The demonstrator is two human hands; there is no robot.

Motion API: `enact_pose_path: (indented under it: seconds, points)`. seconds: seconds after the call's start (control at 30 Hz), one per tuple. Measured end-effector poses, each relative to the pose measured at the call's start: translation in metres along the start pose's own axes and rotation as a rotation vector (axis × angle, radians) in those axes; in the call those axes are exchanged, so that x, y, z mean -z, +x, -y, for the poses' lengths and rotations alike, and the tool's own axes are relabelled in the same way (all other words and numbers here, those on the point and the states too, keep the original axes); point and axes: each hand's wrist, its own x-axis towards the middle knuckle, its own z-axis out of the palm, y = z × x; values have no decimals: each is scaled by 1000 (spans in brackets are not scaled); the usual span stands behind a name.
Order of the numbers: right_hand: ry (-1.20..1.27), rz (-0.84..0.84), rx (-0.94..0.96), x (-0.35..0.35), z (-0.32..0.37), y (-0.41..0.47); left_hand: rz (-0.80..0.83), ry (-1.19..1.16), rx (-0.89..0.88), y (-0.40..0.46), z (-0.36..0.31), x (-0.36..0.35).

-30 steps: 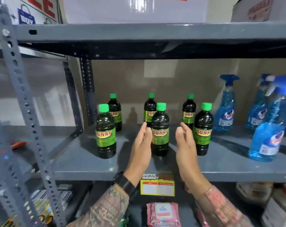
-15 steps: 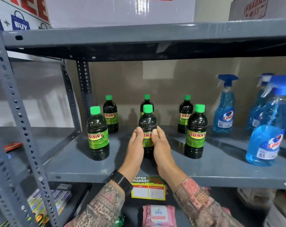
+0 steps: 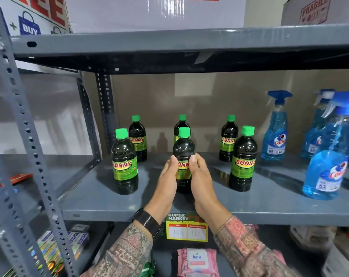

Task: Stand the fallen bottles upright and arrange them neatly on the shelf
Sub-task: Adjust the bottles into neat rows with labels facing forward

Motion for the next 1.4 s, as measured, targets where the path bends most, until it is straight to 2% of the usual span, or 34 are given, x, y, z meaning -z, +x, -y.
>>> enact_pose_path:
  seconds: [0.2,0.33,0.4,0.43,0.5,0.57,0.63,0.73,0.83,1.07,1.3,1.4]
  points:
    - [-14,0,-39,4,5,-1,-28,1,-34,-6,-6,-3]
    - [-57,26,36,37,17,-27,-342,14,-306,-37,-3,-12]
    - [-54,7,132,56,19,-49,-434,61,-482,-64,-2,-18]
    - [-60,-39,193,71,18,-56,-414,123,-550,-73,1,-27]
    - [-48,-195,324,97,21,-57,-243,257,-604,-78,7,-51]
    - [-53,-386,384,128,26,-44,-22,356,-510,-69,9,-84]
    - [-105,-463,317,148,33,-21,98,369,-367,-50,12,-111]
    - [-98,-291,50,164,39,15,109,243,-129,-20,17,-148]
    - [25,-106,-49,167,35,29,81,123,1,-9,18,-172]
    - [70,7,-68,181,39,26,-26,64,67,-17,27,-196]
    - [35,-8,-23,194,38,27,-2,56,30,-14,33,-195]
    - [58,15,-44,192,35,25,3,39,68,-16,35,-198]
